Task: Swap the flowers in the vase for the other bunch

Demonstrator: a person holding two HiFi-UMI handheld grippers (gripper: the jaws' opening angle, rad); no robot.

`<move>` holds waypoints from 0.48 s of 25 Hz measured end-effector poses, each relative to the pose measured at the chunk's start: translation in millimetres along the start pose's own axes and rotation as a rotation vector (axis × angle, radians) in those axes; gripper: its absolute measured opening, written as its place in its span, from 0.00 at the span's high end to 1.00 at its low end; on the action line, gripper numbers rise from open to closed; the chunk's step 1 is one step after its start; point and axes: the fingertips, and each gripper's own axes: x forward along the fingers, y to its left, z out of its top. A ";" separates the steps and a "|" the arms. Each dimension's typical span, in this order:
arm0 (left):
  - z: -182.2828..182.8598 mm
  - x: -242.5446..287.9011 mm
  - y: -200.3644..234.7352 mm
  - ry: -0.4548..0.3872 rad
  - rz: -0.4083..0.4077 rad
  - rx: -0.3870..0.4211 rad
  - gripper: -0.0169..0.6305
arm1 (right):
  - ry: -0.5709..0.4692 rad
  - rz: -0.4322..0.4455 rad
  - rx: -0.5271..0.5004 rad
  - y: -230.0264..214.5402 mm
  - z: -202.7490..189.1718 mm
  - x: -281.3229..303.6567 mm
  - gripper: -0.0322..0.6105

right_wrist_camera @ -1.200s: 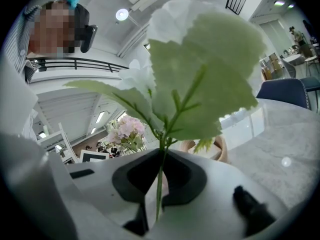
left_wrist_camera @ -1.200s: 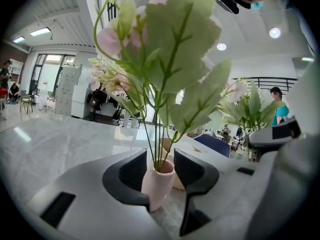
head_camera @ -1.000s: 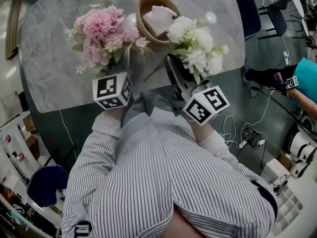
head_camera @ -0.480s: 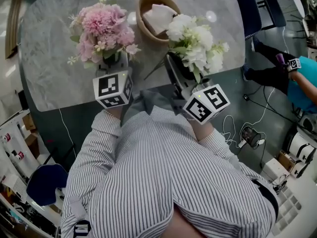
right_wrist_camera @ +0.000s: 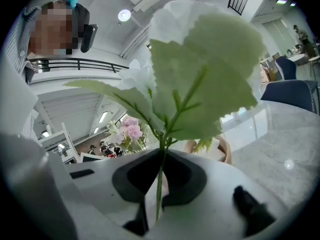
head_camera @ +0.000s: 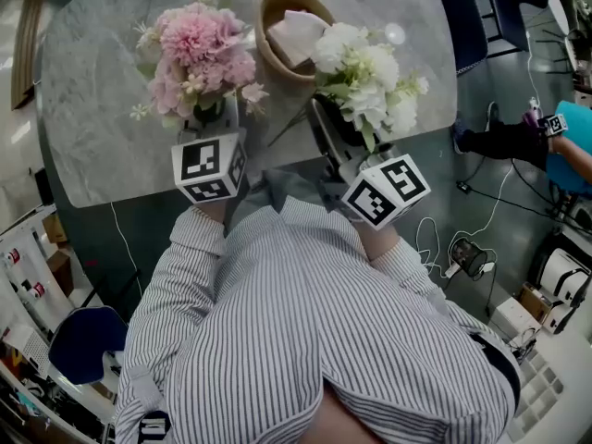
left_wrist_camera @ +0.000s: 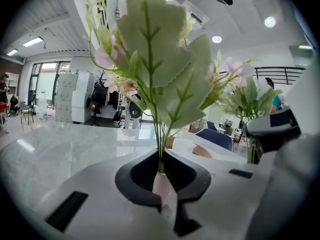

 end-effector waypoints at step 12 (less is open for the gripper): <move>20.2 -10.8 -2.9 -0.039 -0.026 -0.001 0.92 | -0.052 0.001 -0.034 -2.5 19.9 -2.5 0.91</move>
